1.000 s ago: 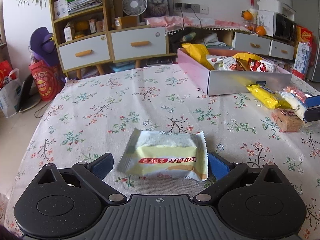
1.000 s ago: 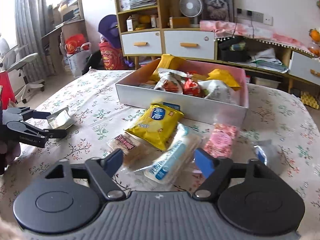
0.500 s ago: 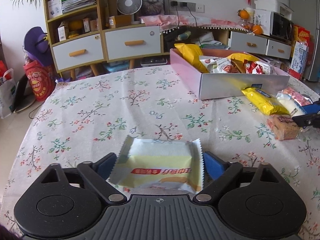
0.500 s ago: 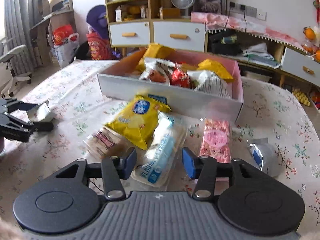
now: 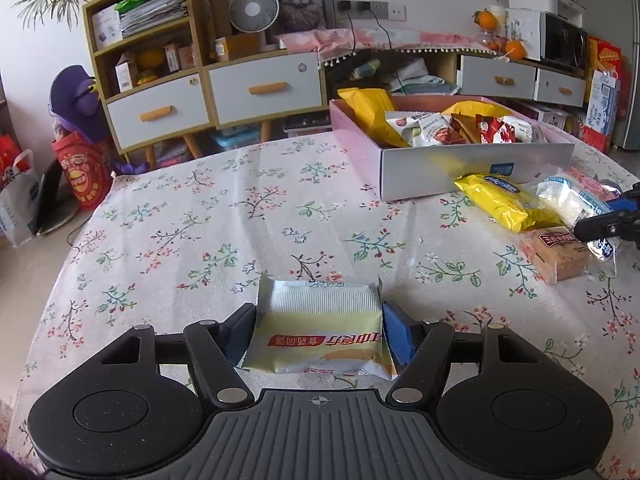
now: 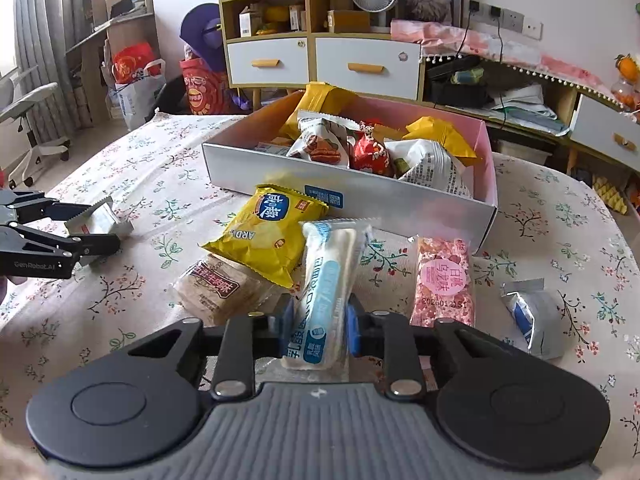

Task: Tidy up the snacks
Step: 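Carry the cake packet and milk stick into the pink box and release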

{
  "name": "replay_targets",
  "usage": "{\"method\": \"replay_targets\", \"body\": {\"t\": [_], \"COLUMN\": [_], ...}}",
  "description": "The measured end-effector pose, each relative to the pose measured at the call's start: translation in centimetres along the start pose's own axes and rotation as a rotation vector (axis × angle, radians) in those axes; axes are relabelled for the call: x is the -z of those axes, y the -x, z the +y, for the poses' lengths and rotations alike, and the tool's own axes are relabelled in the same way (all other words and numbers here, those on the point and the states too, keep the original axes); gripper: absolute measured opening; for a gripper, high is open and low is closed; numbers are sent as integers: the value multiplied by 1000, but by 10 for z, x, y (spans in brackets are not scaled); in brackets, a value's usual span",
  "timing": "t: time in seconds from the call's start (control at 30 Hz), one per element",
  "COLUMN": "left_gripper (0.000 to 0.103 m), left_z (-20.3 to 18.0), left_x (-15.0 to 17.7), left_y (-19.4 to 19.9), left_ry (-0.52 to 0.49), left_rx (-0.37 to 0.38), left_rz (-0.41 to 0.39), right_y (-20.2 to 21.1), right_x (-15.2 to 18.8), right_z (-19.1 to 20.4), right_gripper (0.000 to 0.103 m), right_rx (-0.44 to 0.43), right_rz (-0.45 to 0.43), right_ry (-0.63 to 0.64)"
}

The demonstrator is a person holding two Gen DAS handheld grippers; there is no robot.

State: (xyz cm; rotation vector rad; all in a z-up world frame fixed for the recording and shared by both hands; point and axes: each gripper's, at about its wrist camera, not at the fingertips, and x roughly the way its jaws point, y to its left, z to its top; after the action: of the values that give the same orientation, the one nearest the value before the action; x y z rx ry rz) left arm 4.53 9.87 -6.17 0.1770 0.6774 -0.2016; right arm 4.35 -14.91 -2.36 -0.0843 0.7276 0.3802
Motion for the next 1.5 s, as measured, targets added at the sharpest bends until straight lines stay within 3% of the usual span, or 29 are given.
{"method": "replay_targets", "body": {"t": [0.57, 0.97, 1.17, 1.5], "left_gripper": [66, 66, 67, 67], "left_z": [-22, -48, -59, -68], "left_x": [-26, -74, -103, -134], "left_y": [12, 12, -9, -64], "left_ry": [18, 85, 76, 3], "left_rx": [54, 95, 94, 59], "left_rz": [-46, -86, -81, -45], "right_y": [10, 12, 1, -46], "right_x": [-16, -51, -75, -117], "right_z": [-3, -18, -28, -52], "right_gripper": [17, 17, 17, 17], "right_rx": [-28, -15, -7, 10], "right_rz": [-50, -134, -160, -84], "right_ry": [-30, -100, -44, 77]}}
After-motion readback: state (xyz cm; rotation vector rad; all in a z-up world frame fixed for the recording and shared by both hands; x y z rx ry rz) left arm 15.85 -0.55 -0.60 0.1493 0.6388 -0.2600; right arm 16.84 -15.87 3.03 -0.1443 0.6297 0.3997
